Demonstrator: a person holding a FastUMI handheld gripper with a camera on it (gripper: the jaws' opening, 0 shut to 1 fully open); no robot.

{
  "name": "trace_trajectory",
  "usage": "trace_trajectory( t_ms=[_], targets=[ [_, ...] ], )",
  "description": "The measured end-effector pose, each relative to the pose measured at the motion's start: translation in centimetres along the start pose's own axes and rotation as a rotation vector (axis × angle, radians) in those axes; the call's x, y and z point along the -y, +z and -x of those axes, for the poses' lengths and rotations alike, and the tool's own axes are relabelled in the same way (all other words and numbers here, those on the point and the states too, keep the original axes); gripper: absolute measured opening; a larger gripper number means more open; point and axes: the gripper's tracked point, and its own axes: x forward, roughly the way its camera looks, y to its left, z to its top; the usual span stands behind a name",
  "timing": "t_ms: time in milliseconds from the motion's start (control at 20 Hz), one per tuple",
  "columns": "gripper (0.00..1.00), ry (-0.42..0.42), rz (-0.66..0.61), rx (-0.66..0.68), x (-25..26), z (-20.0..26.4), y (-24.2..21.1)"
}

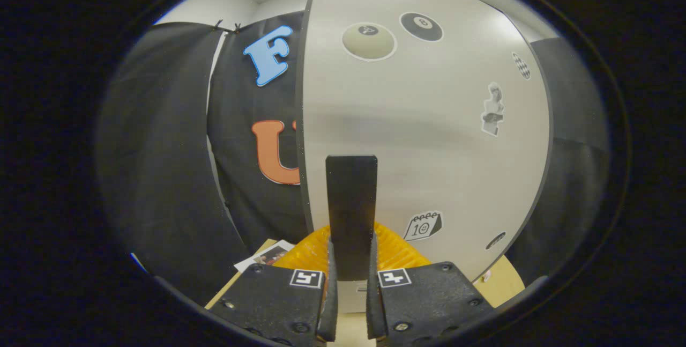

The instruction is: Open the shoe cabinet door, grab the shoes and put them into the shoe cabinet, then close the shoe cabinet door.

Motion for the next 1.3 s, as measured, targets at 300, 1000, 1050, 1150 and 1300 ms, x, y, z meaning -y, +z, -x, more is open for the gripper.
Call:
trace_trajectory(
  t_ms=[300, 1000, 1050, 1150, 1300],
  targets=[
    [0.24, 0.07, 0.026, -0.005, 1.2, 3.6, -0.9],
    [0.24, 0.236, 0.02, 0.019, 5.9, 11.6, -2.7],
    [0.24, 0.26, 0.026, 0.019, 6.4, 11.9, -2.7],
    [0.24, 0.306, 0.038, 0.018, 7.6, 12.3, -2.9],
    [0.24, 0.366, 0.044, 0.012, 9.2, 12.5, -3.1]
  ],
)
